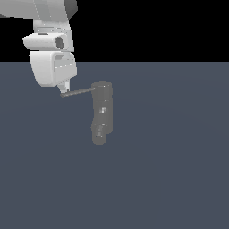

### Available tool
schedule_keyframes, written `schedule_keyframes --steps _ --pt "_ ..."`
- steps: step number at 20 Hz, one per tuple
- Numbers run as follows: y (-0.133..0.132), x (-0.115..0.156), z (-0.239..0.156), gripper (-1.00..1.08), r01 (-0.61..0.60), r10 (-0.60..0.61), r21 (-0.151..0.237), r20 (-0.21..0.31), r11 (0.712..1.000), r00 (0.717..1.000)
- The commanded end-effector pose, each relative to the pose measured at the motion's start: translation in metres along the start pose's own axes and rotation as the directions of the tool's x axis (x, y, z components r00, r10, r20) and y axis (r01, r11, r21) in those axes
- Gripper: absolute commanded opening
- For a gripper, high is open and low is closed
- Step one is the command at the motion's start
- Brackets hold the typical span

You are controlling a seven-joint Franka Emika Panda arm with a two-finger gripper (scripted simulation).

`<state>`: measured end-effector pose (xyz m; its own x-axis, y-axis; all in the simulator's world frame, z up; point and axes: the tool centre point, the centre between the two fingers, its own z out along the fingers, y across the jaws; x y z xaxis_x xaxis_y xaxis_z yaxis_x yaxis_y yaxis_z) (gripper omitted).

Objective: Turn on the faucet by rotating a designated handle.

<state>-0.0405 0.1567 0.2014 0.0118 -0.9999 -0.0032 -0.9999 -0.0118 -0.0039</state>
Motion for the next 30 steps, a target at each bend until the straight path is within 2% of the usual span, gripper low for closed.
schedule_keyframes --steps 1,27,30 --pt "0.005 0.010 0.000 -1.00 -0.007 0.007 -0.002 -0.003 1.000 1.000" --pt "0.062 0.062 -0.001 -1.00 -0.002 0.002 -0.004 -0.003 1.000 1.000" --pt "0.059 0.062 0.000 -1.00 0.002 -0.002 -0.002 -0.002 1.000 1.000"
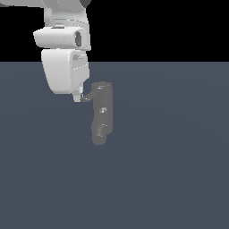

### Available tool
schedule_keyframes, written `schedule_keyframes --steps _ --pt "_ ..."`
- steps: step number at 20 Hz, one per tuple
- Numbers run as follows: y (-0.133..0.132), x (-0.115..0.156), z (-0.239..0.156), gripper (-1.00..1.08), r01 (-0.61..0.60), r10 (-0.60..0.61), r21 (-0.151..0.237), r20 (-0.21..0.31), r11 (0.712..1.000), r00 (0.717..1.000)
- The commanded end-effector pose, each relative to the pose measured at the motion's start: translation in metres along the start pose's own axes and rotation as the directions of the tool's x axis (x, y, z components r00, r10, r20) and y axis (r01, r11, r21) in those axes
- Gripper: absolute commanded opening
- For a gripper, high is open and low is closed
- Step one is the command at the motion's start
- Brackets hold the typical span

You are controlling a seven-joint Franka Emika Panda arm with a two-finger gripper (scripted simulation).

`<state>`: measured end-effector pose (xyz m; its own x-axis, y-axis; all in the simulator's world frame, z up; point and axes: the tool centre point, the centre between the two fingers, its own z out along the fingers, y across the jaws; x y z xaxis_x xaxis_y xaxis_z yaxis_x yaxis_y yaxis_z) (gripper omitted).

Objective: Turn on the faucet by rotating a designated handle.

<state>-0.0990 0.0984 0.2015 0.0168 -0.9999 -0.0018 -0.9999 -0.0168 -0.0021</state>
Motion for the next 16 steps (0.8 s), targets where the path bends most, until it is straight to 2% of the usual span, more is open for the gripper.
schedule_keyframes --steps 1,16 --pt "0.000 0.010 0.000 -1.00 -0.003 0.003 0.000 0.000 1.000 1.000" --pt "0.001 0.094 0.000 -1.00 -0.006 0.006 -0.002 -0.001 1.000 1.000"
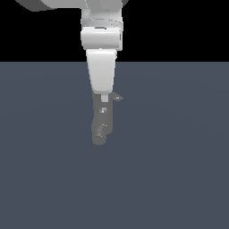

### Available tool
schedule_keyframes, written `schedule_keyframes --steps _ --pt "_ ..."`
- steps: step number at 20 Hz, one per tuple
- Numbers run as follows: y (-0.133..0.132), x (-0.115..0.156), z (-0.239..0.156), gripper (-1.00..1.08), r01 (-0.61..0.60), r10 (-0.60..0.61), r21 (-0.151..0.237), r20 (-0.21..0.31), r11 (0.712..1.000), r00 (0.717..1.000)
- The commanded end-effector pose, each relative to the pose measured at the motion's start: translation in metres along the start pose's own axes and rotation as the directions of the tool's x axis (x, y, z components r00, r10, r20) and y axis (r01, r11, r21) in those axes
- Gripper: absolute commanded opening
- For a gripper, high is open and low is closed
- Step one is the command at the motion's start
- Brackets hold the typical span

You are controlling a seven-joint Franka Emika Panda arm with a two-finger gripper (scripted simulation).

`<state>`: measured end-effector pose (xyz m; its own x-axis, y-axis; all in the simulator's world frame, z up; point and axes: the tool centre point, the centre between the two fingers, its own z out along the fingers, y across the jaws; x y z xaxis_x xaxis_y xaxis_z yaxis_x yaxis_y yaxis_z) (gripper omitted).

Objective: Turn on the faucet by rotating a designated handle.

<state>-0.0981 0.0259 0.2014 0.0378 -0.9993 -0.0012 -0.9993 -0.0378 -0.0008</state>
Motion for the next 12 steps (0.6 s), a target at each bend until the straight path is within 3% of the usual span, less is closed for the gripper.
schedule_keyframes --steps 1,4,5,12 --pt "0.001 0.028 0.000 -1.00 -0.027 0.027 -0.001 -0.001 1.000 1.000" --pt "0.001 0.040 0.000 -1.00 -0.027 0.027 -0.001 -0.001 1.000 1.000" --pt "-0.001 0.020 0.000 -1.00 0.002 -0.002 0.000 0.000 1.000 1.000" --pt "-0.020 0.044 0.000 -1.00 -0.006 0.006 0.000 -0.001 1.000 1.000"
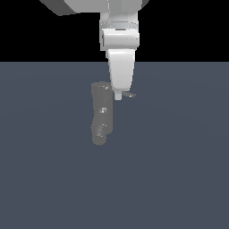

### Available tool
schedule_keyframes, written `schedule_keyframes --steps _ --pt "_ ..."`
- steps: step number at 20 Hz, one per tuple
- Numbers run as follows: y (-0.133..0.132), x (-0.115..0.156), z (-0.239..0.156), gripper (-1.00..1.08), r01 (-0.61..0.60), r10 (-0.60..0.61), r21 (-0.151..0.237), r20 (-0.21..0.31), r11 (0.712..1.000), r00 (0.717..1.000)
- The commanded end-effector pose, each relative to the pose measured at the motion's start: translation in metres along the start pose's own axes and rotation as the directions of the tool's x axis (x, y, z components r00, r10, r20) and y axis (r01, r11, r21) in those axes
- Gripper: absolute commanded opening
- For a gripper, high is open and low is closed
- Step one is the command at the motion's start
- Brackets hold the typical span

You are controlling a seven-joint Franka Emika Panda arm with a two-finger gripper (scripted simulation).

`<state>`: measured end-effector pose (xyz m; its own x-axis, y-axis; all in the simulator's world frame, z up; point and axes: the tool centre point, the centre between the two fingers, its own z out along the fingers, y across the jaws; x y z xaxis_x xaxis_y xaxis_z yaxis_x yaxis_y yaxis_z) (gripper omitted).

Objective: Turn on the faucet by rotating a designated handle.

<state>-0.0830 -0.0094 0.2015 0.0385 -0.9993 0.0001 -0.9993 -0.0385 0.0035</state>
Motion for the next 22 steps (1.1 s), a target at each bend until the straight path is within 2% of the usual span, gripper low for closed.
schedule_keyframes --steps 1,22 --pt "-0.009 0.011 0.000 -1.00 -0.008 0.008 0.004 0.001 1.000 1.000" --pt "-0.062 0.075 0.000 -1.00 -0.028 0.028 0.003 0.000 1.000 1.000"
